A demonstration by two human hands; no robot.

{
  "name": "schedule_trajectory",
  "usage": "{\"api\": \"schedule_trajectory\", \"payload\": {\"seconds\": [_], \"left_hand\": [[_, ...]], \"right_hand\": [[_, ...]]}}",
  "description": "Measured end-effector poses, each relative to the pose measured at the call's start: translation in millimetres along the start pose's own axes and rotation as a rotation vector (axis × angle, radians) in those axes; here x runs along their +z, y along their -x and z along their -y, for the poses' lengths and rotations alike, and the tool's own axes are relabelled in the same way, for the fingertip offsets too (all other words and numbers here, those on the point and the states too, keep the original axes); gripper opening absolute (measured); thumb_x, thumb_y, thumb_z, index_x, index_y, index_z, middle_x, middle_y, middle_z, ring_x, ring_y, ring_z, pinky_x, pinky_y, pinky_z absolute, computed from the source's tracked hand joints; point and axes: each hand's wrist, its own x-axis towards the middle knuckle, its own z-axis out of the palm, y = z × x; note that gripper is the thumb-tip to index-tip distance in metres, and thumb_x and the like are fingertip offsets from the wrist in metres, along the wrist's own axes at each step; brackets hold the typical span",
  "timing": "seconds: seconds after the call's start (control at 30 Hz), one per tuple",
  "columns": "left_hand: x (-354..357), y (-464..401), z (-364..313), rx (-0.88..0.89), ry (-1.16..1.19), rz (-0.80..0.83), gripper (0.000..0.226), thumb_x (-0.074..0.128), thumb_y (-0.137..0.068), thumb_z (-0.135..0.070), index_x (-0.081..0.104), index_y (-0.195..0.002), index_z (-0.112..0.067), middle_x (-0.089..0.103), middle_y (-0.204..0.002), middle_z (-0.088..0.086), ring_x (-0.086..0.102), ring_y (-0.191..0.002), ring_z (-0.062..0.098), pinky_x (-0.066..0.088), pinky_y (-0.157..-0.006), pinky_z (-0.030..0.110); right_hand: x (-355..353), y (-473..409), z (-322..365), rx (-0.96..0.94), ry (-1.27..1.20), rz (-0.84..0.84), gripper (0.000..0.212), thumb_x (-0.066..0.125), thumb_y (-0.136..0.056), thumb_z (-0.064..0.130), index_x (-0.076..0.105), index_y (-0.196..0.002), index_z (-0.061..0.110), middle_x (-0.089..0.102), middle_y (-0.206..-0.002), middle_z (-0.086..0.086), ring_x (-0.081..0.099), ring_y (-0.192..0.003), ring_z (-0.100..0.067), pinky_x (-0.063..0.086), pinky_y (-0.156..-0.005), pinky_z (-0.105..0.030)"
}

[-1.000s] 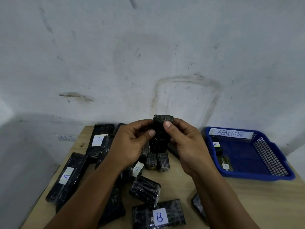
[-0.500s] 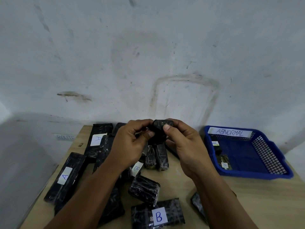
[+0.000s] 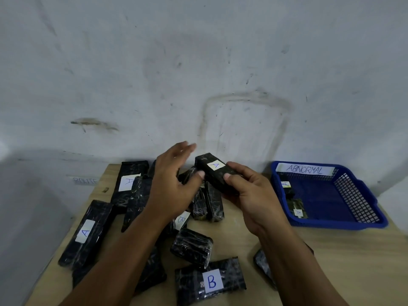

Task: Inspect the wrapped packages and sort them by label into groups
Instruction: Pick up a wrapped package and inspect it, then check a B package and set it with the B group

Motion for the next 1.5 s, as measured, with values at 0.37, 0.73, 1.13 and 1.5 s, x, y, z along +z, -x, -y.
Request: {"api": "schedule_trajectory", "payload": {"seconds": [0.37,0.73,1.13,1.5], "left_hand": [[22.9,-2.1,8.6,-0.513,0.394,0.075,0.006,0.076,-0.091,-0.024,0.081,-0.092,-0.028,0.08,-0.086,-0.011,0.075,-0.086,0.004,0.055,-0.083,0.023],[131.0,20.0,17.1,-0.409,0.206,0.355,0.026,0.075,-0.092,-0.03,0.072,-0.117,-0.023,0.073,-0.1,-0.013,0.069,-0.093,-0.002,0.052,-0.079,0.014],[275.4,32.8,75.6,-0.373,-0.28,0.427,0.034,0.08,-0.083,-0.023,0.073,-0.115,-0.014,0.071,-0.117,0.006,0.063,-0.112,0.028,0.05,-0.1,0.039],[308.7,47.5,94.1,-0.485,-0.403,0.396,0.034,0.072,-0.091,-0.029,0.066,-0.124,-0.019,0.042,-0.145,0.0,0.044,-0.135,0.022,0.045,-0.11,0.04]], "right_hand": [[-28.7,8.7,-29.2,-0.14,0.454,0.009,0.026,0.081,-0.089,0.025,0.072,-0.113,0.033,0.077,-0.096,0.012,0.07,-0.082,0.004,0.053,-0.07,-0.015],[-123.2,-1.9,-60.2,-0.149,0.918,-0.255,0.05,0.074,-0.093,0.043,0.063,-0.138,0.026,0.071,-0.109,0.006,0.064,-0.099,-0.012,0.051,-0.08,-0.03],[-301.3,-122.5,-56.1,-0.013,1.011,-0.51,0.048,0.061,-0.101,0.047,0.052,-0.138,0.019,0.061,-0.131,-0.013,0.061,-0.113,-0.033,0.045,-0.082,-0.038],[-343.9,-245.4,-89.0,0.069,1.161,-0.419,0.046,0.068,-0.098,0.046,0.058,-0.13,0.014,0.059,-0.127,-0.023,0.058,-0.115,-0.042,0.05,-0.088,-0.044]]}}
